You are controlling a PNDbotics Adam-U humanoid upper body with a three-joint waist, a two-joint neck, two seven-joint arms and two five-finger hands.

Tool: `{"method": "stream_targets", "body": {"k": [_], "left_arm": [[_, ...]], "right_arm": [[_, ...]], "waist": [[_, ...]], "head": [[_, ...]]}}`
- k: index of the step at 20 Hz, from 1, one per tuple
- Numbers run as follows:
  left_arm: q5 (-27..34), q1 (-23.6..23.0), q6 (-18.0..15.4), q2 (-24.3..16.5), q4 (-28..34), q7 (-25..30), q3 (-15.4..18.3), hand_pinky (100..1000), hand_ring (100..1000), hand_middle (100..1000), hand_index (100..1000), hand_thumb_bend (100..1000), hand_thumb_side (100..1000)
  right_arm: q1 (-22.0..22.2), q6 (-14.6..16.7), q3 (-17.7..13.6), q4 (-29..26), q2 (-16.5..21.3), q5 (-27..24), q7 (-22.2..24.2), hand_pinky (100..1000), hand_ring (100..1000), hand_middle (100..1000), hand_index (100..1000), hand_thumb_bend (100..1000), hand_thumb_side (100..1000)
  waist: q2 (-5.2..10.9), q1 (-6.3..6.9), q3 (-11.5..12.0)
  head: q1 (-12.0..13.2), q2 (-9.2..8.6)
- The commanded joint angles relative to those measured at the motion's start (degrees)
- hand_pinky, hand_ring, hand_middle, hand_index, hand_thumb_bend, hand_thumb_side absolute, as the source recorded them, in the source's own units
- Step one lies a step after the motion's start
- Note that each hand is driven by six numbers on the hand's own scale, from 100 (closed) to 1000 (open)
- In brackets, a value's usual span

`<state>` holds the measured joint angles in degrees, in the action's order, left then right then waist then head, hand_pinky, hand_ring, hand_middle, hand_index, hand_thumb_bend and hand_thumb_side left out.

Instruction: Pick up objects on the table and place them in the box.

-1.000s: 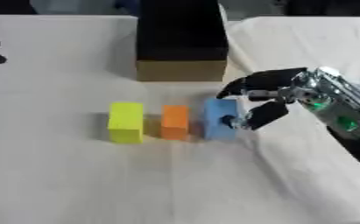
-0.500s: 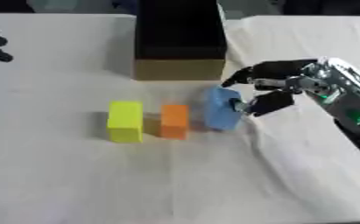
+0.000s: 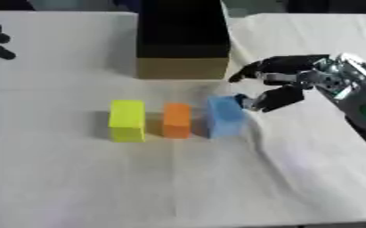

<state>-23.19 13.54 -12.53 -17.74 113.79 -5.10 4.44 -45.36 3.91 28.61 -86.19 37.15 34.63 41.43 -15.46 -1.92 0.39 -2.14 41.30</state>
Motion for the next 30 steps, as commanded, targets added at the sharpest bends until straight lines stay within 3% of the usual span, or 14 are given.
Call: {"method": "stream_targets", "body": {"k": [1, 6, 9, 17, 19, 21, 30], "left_arm": [[-0.1, 0.2, 0.0, -1.3, 0.8, 0.3, 0.3, 712, 575, 632, 787, 130, 933], [-0.2, 0.1, 0.1, -1.4, 0.8, 0.6, 0.3, 712, 575, 633, 788, 127, 931], [-0.4, 0.0, 0.1, -1.4, 0.8, 1.0, 0.3, 711, 575, 633, 788, 124, 926], [-0.6, -0.1, 0.5, -1.5, 0.8, 1.5, 0.4, 710, 575, 634, 788, 123, 926], [-0.6, -0.1, 0.5, -1.5, 0.8, 1.6, 0.3, 710, 575, 634, 788, 122, 919], [-0.7, -0.1, 0.5, -1.5, 0.8, 1.8, 0.3, 710, 574, 634, 788, 116, 918], [-1.0, 0.1, 0.5, -1.4, 0.8, 2.5, 0.2, 710, 575, 635, 787, 104, 907]], "right_arm": [[-0.8, -0.1, -0.3, -0.1, 1.3, -0.8, 0.6, 977, 973, 907, 1000, 131, 991], [-1.0, 1.0, 0.5, -0.2, 1.6, -0.2, 1.1, 977, 975, 919, 1000, 353, 1000], [-1.0, 2.3, 1.0, -0.2, 1.9, 2.3, 0.0, 977, 977, 929, 1000, 409, 1000], [-0.9, 5.2, 1.6, 0.8, 1.5, 5.5, -2.9, 975, 968, 925, 1000, 366, 997], [-1.0, 5.6, 2.0, 0.9, 1.6, 5.7, -3.2, 974, 968, 926, 1000, 360, 925], [-1.0, 6.2, 2.5, 1.2, 1.5, 6.3, -3.5, 973, 967, 927, 1000, 348, 942], [-1.4, 7.3, 3.8, 2.6, 0.0, 6.5, -4.0, 968, 964, 920, 1000, 281, 861]], "waist": [[1.24, 0.1, 0.1], [1.33, -0.02, -0.1], [1.45, -0.08, -0.3], [1.73, 0.03, -0.4], [1.73, -0.01, -0.4], [1.72, -0.03, -0.4], [1.59, 0.07, 0.1]], "head": [[0.0, 0.17], [0.2, 0.73], [0.4, 0.81], [0.6, 0.98], [0.6, 1.04], [0.6, 1.08], [0.5, 0.92]]}}
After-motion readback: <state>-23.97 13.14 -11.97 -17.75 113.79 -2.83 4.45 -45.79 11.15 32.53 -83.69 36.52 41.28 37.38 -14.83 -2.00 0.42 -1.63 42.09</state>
